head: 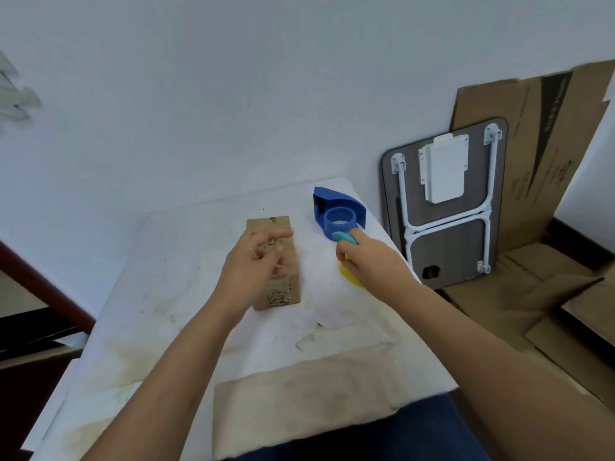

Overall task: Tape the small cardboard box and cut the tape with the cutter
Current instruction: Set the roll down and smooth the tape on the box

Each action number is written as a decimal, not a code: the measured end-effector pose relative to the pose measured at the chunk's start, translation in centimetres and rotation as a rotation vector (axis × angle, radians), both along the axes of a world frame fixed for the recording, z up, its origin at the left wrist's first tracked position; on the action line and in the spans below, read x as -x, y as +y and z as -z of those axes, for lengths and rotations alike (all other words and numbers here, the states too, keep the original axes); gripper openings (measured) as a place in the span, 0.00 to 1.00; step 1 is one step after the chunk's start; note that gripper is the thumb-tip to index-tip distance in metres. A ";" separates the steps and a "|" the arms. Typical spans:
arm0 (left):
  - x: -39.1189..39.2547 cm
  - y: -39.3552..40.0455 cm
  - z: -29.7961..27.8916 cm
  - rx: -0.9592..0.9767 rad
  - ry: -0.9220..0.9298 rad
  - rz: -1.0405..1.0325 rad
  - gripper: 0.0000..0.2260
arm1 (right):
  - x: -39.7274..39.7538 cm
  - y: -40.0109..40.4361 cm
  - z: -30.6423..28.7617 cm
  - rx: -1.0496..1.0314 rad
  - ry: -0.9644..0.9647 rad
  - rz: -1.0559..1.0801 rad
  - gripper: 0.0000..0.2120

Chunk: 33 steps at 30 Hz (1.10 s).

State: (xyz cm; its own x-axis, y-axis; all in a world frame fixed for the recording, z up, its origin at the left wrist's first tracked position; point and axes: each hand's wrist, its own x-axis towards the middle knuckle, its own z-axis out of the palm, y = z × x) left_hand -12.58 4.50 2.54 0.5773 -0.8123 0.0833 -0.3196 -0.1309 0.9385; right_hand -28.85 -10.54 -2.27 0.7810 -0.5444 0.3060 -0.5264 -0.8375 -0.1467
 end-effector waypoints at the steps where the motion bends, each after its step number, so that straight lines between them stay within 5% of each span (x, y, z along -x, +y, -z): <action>1: -0.4 0.1 0.0 0.011 0.004 -0.018 0.12 | -0.4 0.1 0.5 0.010 0.033 -0.010 0.03; 9: -3.3 2.1 0.3 -0.048 -0.168 -0.091 0.13 | -1.8 0.6 2.6 -0.190 0.113 0.030 0.15; 13: -4.2 2.7 1.2 -0.090 -0.386 -0.004 0.12 | -1.3 1.7 1.7 -0.168 -0.263 0.101 0.13; 19: -5.4 2.5 3.2 -0.274 -0.803 0.398 0.18 | -1.3 5.6 0.2 -1.208 -0.705 0.062 0.19; 23: -5.8 2.7 4.5 -0.269 -0.855 0.394 0.24 | -1.5 6.2 0.6 -1.616 -0.843 0.151 0.09; 33: -4.4 2.3 5.9 -0.202 -0.879 0.292 0.24 | -3.7 8.9 2.4 -1.674 -0.747 0.390 0.13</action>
